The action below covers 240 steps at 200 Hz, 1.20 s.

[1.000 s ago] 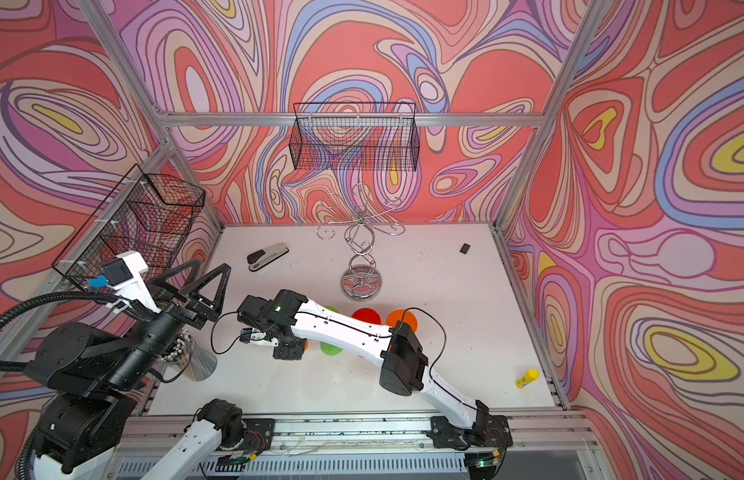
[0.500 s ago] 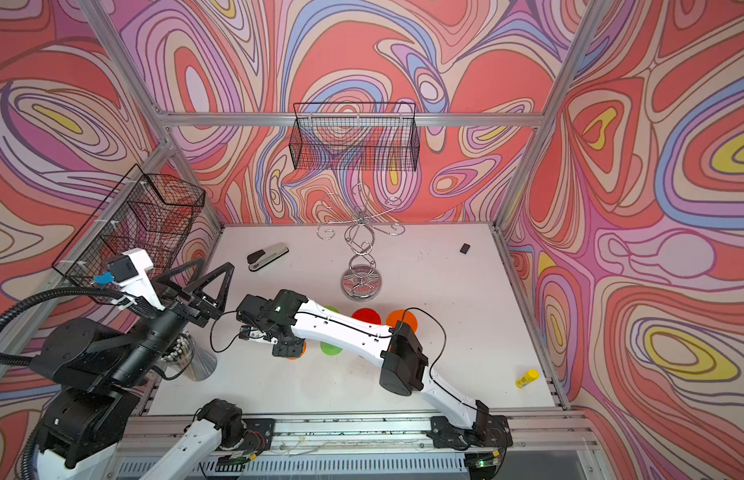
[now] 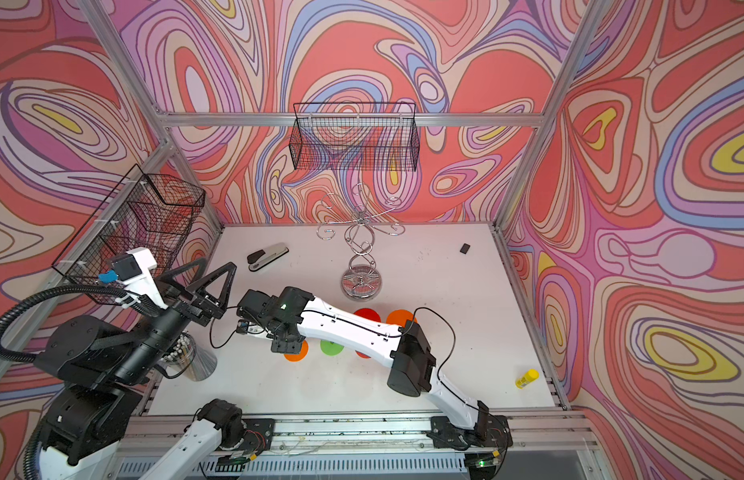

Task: Take the wine glass off the wine glass rack
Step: 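Set the orange glass upright, open the right gripper and retract it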

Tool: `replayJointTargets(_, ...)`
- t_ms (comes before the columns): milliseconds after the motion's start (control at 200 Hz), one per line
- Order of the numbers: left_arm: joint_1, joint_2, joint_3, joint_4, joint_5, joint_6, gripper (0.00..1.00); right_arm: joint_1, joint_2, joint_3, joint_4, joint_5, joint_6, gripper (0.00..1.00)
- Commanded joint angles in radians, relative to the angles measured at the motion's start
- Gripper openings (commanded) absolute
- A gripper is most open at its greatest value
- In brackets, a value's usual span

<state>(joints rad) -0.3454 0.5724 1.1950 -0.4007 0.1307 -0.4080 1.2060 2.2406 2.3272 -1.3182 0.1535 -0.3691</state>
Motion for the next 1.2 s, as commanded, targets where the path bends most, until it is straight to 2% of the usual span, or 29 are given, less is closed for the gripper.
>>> replayJointTargets(0, 0.003, 0.003, -0.005, 0.021, 0.002, -0.002, 0.94, 0.006, -0.077, -0.033, 0.045, -0.038, 0.001, 0.48)
replayJointTargets(155, 0.003, 0.003, -0.004, 0.018, 0.002, -0.006, 0.94, 0.005, -0.14, -0.087, 0.086, -0.072, 0.001, 0.48)
replayJointTargets(351, 0.004, 0.001, -0.002, 0.006, -0.015, 0.001, 0.94, -0.001, -0.26, -0.19, 0.17, -0.043, 0.009, 0.48)
replayJointTargets(561, 0.003, 0.006, -0.017, -0.011, -0.072, 0.044, 1.0, -0.032, -0.548, -0.429, 0.417, -0.035, 0.041, 0.48)
replayJointTargets(651, 0.003, 0.029, -0.014, -0.023, -0.098, 0.058, 1.0, -0.043, -0.69, -0.549, 0.558, 0.035, 0.054, 0.49)
replayJointTargets(736, 0.003, 0.058, -0.023, -0.024, -0.138, 0.083, 1.0, -0.053, -0.826, -0.657, 0.693, 0.144, 0.059, 0.54)
replayJointTargets(821, 0.004, 0.095, -0.043, -0.023, -0.205, 0.119, 1.0, -0.066, -0.953, -0.775, 0.836, 0.268, 0.057, 0.64)
replayJointTargets(901, 0.003, 0.135, -0.069, -0.006, -0.269, 0.148, 1.0, -0.086, -1.053, -0.864, 0.945, 0.369, 0.042, 0.67)
replayJointTargets(1037, 0.011, 0.205, -0.121, 0.068, -0.311, 0.17, 1.0, -0.124, -1.172, -1.001, 1.09, 0.535, -0.009, 0.71)
replayJointTargets(1197, 0.048, 0.292, -0.202, 0.215, -0.306, 0.177, 1.0, -0.232, -1.246, -1.092, 1.17, 0.652, -0.045, 0.73)
